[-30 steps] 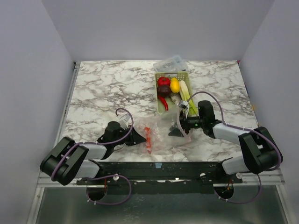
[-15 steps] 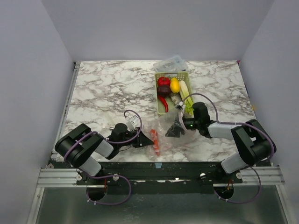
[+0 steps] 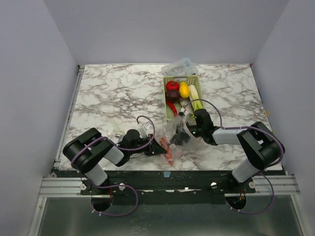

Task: Open the zip-top bag and remove the fake food
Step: Pick up the fake vegetable from the zipper food storage bag.

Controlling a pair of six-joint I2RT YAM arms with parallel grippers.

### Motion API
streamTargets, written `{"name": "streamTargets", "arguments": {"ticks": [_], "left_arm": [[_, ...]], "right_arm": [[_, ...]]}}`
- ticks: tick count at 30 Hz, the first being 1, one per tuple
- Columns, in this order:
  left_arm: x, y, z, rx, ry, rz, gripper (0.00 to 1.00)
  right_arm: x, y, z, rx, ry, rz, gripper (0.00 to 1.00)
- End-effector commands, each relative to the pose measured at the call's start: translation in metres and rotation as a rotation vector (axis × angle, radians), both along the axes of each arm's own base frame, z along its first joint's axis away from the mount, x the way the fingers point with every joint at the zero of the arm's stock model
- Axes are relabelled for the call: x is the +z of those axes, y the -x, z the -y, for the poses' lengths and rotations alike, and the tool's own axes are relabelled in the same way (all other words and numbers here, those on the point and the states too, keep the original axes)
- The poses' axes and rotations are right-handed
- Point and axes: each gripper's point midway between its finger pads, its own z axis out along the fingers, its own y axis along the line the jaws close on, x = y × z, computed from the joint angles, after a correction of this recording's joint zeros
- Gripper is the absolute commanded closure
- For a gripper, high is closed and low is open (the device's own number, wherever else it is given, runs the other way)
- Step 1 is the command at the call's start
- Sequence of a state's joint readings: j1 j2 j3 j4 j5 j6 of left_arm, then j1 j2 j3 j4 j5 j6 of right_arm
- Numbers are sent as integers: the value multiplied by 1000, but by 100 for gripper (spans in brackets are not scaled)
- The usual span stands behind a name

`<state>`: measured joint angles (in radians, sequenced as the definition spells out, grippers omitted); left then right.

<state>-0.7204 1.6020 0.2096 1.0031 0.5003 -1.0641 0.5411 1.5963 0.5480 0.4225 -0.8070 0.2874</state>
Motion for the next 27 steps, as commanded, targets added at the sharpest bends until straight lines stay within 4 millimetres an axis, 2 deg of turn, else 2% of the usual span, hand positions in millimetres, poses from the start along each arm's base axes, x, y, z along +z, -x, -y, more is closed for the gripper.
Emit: {"name": "streamTargets", "arguments": {"ticks": [1, 7, 12, 17, 22, 27], "left_arm": [[9, -9, 11, 6, 21, 41, 86], [8, -8, 10, 10, 11, 42, 87], [0, -3, -1, 36, -24, 34, 85], [-4, 4, -12, 62, -37, 33, 66], [-6, 2, -21, 99, -73, 42, 46], [-13, -8, -22, 135, -122, 37, 42]], "right_arm": [[-8, -6, -6, -25, 40, -15, 47], [-14, -5, -8, -24, 68, -24, 46], [-21, -7, -7, -38, 99, -26, 46], [-26, -9, -8, -37, 119, -29, 46], [-24, -7, -10, -22, 112, -18, 45], [-19, 1, -18, 19, 97, -1, 42]]}}
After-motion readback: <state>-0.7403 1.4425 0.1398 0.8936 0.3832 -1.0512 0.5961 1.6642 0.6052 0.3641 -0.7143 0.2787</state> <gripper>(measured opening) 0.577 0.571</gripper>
